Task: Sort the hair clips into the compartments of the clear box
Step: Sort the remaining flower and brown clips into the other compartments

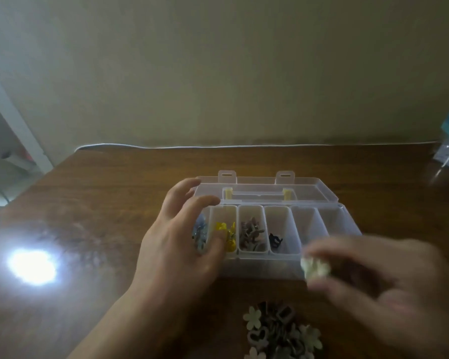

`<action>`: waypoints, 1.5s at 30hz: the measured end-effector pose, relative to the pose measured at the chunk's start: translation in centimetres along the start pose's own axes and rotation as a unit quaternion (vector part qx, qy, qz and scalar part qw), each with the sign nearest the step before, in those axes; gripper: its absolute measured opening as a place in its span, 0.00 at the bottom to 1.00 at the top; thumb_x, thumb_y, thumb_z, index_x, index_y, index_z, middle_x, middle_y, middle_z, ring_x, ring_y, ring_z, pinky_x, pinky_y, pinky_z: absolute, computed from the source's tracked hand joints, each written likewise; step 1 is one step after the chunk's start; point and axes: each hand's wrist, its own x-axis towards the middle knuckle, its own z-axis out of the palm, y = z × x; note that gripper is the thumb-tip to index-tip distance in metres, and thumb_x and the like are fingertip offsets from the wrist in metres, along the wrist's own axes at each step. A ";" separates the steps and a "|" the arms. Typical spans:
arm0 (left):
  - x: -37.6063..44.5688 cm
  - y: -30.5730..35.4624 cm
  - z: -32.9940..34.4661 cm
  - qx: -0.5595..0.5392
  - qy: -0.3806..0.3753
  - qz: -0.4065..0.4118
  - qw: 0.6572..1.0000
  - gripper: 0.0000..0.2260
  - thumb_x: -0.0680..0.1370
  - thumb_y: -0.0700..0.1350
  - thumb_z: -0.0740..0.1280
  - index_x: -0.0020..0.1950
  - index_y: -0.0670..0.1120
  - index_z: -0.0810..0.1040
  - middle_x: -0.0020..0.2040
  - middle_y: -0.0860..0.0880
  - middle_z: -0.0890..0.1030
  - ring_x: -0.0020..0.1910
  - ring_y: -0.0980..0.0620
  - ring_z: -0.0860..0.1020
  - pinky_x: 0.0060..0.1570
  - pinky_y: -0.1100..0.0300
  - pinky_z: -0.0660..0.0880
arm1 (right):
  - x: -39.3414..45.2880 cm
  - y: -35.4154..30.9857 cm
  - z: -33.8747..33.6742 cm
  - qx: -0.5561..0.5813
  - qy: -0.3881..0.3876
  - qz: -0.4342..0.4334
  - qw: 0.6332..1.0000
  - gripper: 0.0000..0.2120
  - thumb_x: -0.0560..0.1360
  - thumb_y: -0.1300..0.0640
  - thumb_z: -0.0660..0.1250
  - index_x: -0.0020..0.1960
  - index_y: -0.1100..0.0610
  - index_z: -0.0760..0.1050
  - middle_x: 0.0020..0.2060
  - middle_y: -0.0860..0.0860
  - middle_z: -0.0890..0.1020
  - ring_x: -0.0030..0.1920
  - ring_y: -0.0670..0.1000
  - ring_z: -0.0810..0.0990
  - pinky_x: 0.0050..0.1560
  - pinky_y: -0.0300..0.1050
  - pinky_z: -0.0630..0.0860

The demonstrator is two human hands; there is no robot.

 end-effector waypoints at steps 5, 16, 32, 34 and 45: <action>-0.5 0.9 0.3 -0.001 -0.025 0.031 0.999 0.16 0.73 0.59 0.61 0.58 0.58 0.77 0.71 0.59 0.68 0.68 0.53 0.71 0.56 0.52 0.76 | 1.6 0.3 2.3 -0.101 0.088 0.019 0.991 0.13 0.77 0.46 0.63 0.58 0.48 0.78 0.47 0.43 0.84 0.51 0.44 0.82 0.48 0.43 0.79; -0.3 0.7 0.3 0.013 -0.034 0.012 0.999 0.19 0.75 0.60 0.59 0.62 0.55 0.77 0.68 0.58 0.71 0.67 0.55 0.71 0.57 0.51 0.77 | -0.5 0.2 0.4 -0.076 -0.014 -0.063 0.995 0.09 0.71 0.54 0.68 0.52 0.47 0.79 0.44 0.40 0.80 0.46 0.45 0.77 0.38 0.45 0.77; -0.6 2.2 -0.2 -0.059 0.021 0.182 0.981 0.10 0.71 0.39 0.61 0.46 0.45 0.81 0.61 0.50 0.79 0.68 0.47 0.72 0.63 0.48 0.71 | -1.3 -0.2 1.9 -0.182 -0.188 -0.159 0.952 0.10 0.70 0.49 0.59 0.49 0.40 0.73 0.40 0.38 0.81 0.23 0.43 0.74 0.16 0.39 0.69; -0.7 2.5 -0.2 -0.060 0.008 0.208 0.976 0.10 0.69 0.38 0.62 0.44 0.44 0.81 0.61 0.50 0.79 0.68 0.45 0.72 0.62 0.46 0.71 | -1.1 -0.1 1.6 -0.171 -0.170 -0.147 0.959 0.11 0.70 0.49 0.60 0.51 0.39 0.70 0.40 0.38 0.79 0.23 0.43 0.74 0.17 0.39 0.69; -0.9 2.8 -1.5 0.059 -0.180 0.318 0.929 0.07 0.68 0.51 0.73 0.44 0.60 0.85 0.75 0.53 0.68 0.78 0.41 0.56 0.70 0.35 0.57 | 0.8 0.7 1.2 -0.049 0.096 0.032 0.994 0.11 0.71 0.44 0.66 0.52 0.44 0.75 0.44 0.40 0.77 0.47 0.41 0.75 0.43 0.41 0.75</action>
